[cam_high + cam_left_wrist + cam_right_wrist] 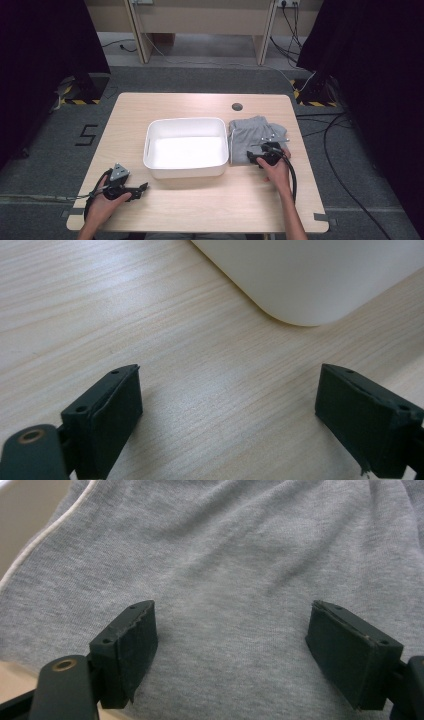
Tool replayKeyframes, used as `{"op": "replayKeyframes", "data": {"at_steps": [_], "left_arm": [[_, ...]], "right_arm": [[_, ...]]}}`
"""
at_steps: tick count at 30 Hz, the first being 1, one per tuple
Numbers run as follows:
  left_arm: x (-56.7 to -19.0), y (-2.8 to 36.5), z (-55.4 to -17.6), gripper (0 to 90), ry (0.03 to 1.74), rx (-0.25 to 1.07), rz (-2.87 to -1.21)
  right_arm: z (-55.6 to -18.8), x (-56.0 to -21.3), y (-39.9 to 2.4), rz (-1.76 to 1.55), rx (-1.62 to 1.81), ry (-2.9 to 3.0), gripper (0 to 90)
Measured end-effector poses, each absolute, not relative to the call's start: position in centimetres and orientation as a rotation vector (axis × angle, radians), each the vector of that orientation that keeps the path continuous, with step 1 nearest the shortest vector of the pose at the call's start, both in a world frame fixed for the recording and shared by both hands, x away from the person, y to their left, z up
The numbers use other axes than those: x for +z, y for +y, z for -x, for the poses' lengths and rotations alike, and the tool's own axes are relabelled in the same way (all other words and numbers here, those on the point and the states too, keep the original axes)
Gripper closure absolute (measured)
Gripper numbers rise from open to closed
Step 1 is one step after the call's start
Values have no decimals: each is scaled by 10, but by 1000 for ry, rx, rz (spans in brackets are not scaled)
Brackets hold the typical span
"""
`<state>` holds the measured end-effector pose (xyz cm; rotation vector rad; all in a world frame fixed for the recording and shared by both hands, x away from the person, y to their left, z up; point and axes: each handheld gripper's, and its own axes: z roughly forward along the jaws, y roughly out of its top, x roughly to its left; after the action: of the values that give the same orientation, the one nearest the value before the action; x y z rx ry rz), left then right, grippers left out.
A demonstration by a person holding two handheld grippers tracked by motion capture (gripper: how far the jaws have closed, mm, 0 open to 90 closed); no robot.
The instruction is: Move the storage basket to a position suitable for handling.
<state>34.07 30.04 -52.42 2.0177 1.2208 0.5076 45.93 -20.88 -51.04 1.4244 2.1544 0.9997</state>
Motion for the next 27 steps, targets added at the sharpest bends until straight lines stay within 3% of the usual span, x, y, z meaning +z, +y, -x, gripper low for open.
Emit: {"op": "replayKeyframes", "data": {"at_steps": [27], "left_arm": [[-524,301,-340,106,1223,510,-2018]], "right_arm": [[-315,-509,-215,-1353,994,2226,211]]}}
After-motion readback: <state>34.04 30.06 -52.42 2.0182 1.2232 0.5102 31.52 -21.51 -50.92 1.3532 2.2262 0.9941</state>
